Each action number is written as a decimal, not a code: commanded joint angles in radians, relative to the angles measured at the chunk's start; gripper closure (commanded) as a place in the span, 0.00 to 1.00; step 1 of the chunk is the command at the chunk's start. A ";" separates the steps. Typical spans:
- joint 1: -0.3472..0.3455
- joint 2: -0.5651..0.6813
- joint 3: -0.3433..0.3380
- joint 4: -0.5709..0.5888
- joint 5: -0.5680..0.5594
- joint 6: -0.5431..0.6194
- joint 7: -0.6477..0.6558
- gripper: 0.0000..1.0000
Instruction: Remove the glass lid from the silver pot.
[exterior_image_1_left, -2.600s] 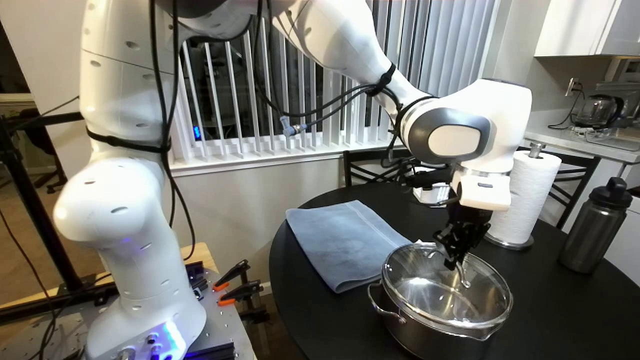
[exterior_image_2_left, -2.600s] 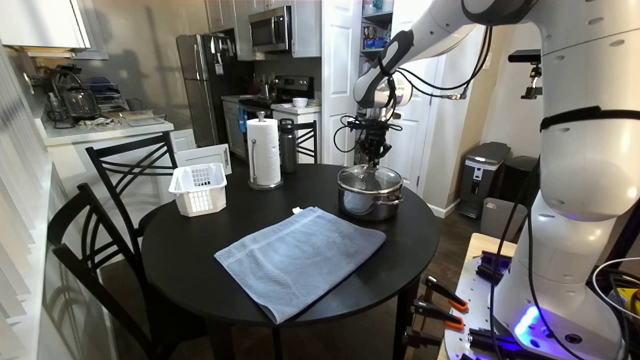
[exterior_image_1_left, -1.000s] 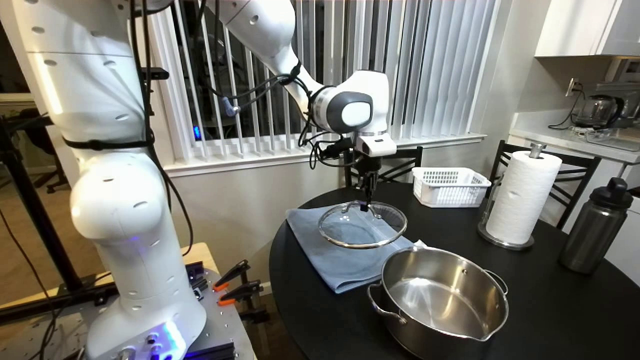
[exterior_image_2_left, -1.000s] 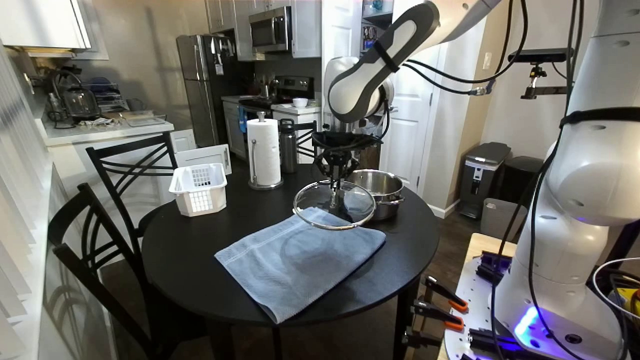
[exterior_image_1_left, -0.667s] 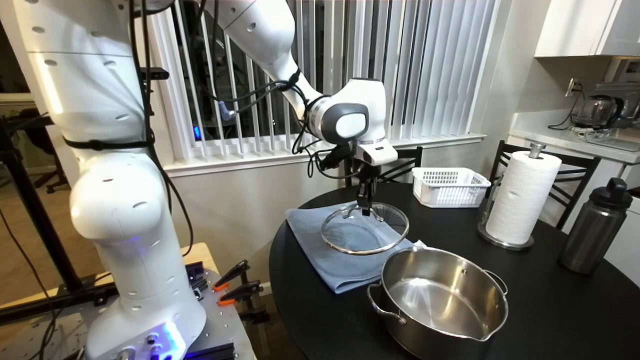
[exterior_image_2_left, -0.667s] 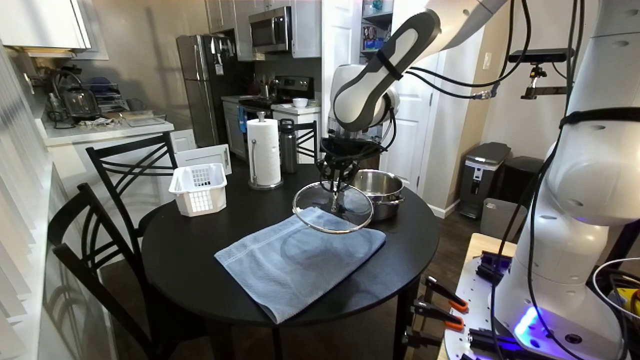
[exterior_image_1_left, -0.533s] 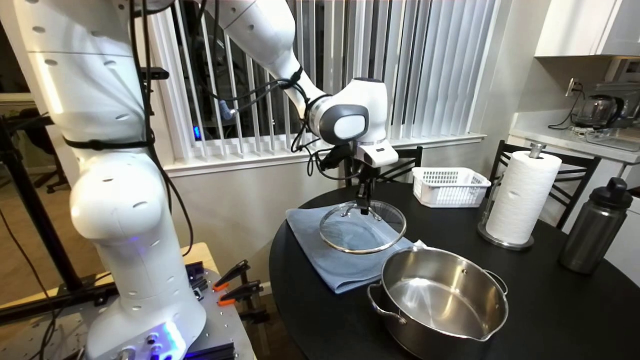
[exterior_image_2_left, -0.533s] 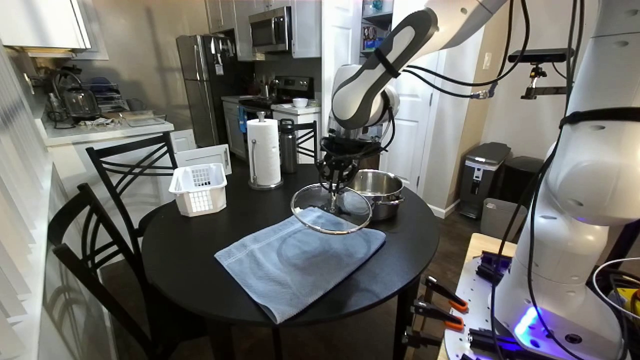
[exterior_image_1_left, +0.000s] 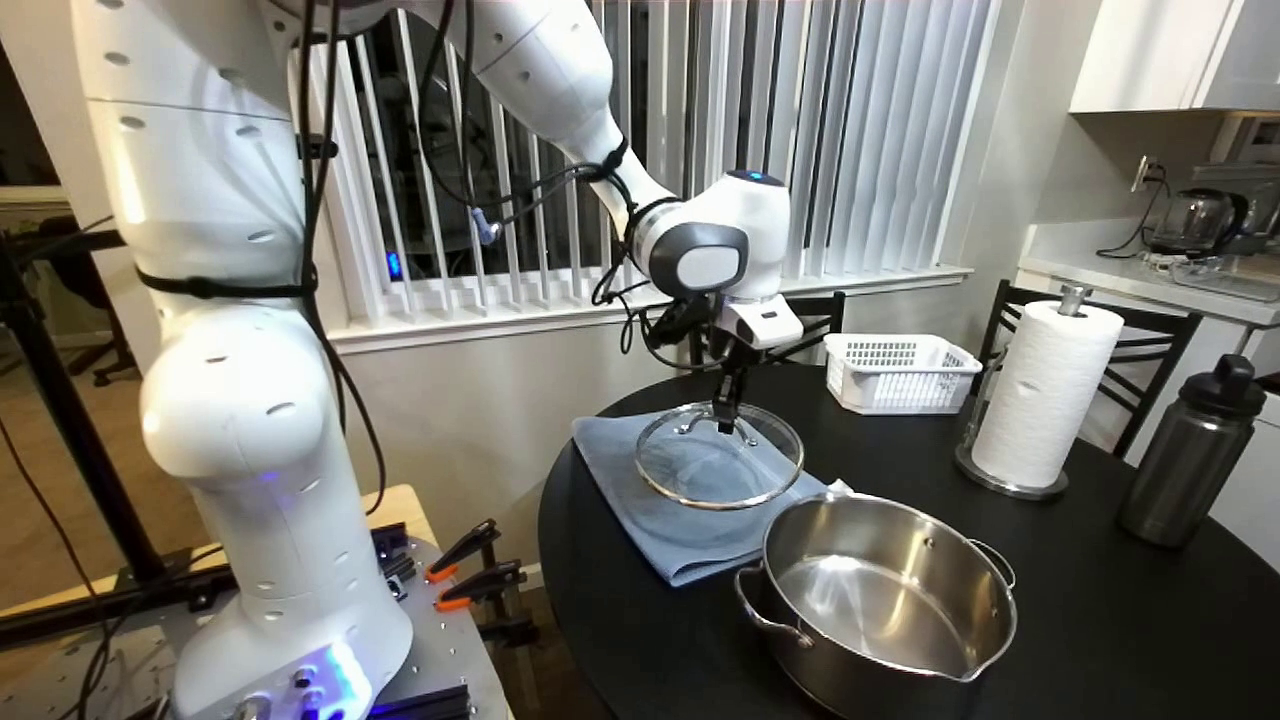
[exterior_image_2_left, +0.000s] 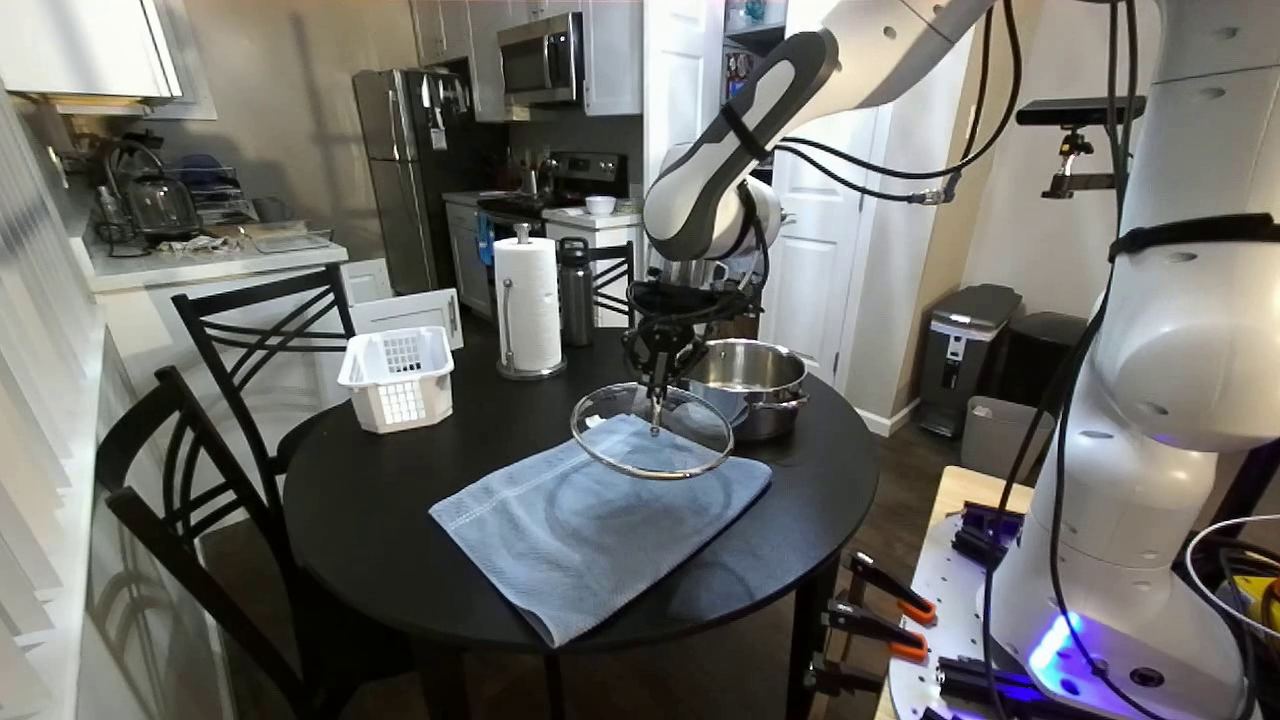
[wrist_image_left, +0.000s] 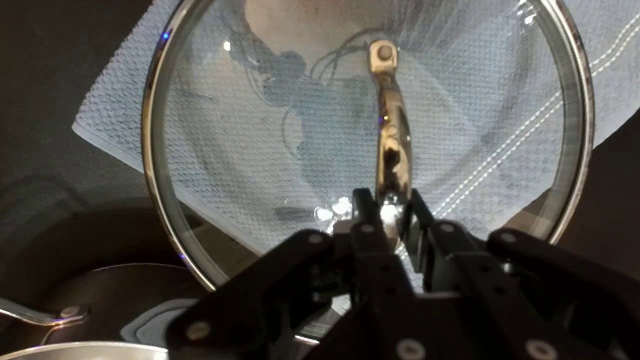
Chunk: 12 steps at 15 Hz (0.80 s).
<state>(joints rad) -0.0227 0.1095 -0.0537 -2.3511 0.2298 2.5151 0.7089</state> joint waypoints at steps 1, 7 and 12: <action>0.006 0.048 -0.002 0.066 -0.005 -0.002 0.005 0.96; 0.032 0.116 -0.004 0.105 -0.018 0.002 0.013 0.96; 0.047 0.136 -0.013 0.121 -0.025 0.000 0.018 0.52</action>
<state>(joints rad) 0.0156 0.2513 -0.0548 -2.2484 0.2239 2.5184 0.7107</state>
